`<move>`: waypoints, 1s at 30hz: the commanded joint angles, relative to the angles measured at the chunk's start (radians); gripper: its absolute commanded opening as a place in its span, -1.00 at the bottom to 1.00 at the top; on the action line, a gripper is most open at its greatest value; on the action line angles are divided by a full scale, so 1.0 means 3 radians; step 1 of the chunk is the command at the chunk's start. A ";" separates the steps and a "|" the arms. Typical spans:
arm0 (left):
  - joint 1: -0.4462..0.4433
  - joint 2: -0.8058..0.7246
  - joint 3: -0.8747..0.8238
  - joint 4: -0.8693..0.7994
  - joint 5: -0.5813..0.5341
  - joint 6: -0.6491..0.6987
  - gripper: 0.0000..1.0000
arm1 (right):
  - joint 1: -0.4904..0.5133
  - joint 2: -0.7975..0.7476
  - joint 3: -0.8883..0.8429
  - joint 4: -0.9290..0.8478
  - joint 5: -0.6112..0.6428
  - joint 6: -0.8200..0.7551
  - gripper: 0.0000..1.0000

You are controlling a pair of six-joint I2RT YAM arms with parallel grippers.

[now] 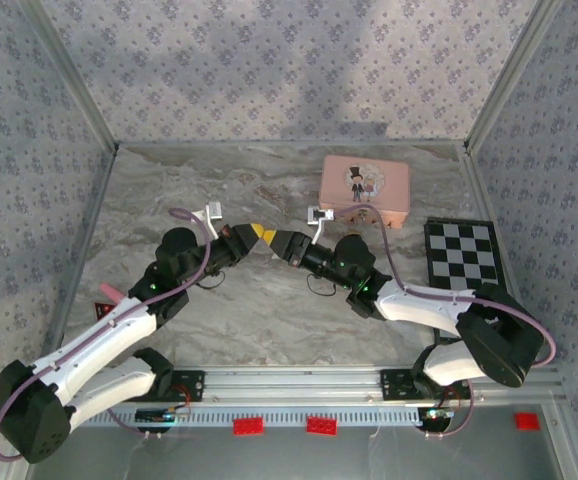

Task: Unlock a padlock with a key

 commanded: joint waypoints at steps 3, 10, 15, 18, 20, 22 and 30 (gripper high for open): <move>-0.0018 -0.0069 -0.0056 -0.0096 -0.0028 0.0070 -1.00 | -0.0025 -0.0026 0.0052 0.0221 -0.0056 0.0050 -0.42; -0.0004 -0.0080 -0.0052 -0.0101 -0.0049 0.0081 -1.00 | -0.0039 -0.0022 0.0062 0.0198 -0.0086 0.0061 -0.51; 0.0029 -0.0090 -0.0046 -0.0110 -0.0037 0.0077 -1.00 | -0.0063 0.0008 0.0068 0.0270 -0.0152 0.0123 -0.61; 0.0033 -0.0066 -0.0036 -0.0108 -0.0018 0.0073 -1.00 | -0.0066 0.0023 0.0091 0.0292 -0.0193 0.0136 -0.64; 0.0037 -0.0065 -0.0039 -0.0100 -0.0016 0.0070 -1.00 | -0.0065 0.0032 0.0108 0.0292 -0.0214 0.0140 -0.67; 0.0033 -0.0060 -0.0046 -0.0092 -0.0019 0.0069 -1.00 | -0.0066 0.0042 0.0111 0.0297 -0.0216 0.0154 -0.74; 0.0041 -0.0085 -0.0082 -0.0101 -0.0040 0.0076 -1.00 | -0.0068 0.0035 0.0098 0.0313 -0.0220 0.0175 -0.93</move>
